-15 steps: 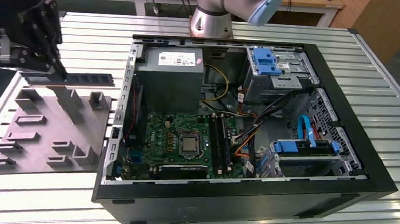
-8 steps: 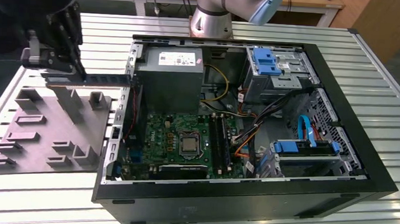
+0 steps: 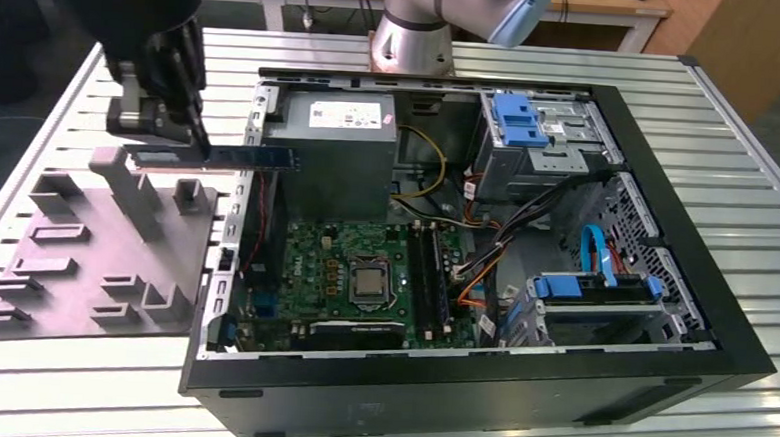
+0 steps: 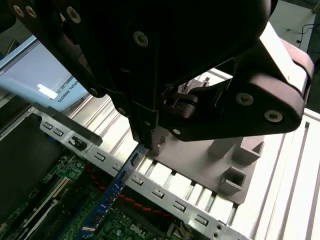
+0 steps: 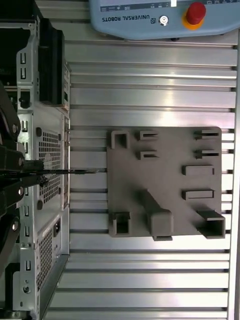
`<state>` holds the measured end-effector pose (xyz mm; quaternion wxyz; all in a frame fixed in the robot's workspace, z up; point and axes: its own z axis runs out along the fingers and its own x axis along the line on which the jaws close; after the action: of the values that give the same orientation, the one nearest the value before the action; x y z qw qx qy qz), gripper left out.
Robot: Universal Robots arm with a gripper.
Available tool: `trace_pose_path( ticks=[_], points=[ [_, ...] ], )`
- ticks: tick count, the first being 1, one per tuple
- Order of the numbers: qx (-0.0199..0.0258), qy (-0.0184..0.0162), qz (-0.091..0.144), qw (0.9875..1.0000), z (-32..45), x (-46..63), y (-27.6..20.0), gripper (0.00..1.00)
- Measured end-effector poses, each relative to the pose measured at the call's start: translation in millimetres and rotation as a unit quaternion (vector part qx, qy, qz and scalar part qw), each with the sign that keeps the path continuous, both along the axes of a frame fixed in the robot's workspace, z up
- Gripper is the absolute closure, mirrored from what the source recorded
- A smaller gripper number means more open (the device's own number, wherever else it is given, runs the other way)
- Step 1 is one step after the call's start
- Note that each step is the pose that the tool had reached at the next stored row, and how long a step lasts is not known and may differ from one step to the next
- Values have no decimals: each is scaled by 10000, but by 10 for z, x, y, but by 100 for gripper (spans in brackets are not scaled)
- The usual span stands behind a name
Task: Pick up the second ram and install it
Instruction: 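Pick up the second ram and move it above second insertion slot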
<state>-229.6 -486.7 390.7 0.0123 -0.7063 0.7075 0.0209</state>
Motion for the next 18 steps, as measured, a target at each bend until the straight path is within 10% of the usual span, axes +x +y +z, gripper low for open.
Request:
trace_pose_path(
  ticks=[18],
  points=[
    [0, 0, 0, 10000, -17, 781, 0, 86]
  ],
)
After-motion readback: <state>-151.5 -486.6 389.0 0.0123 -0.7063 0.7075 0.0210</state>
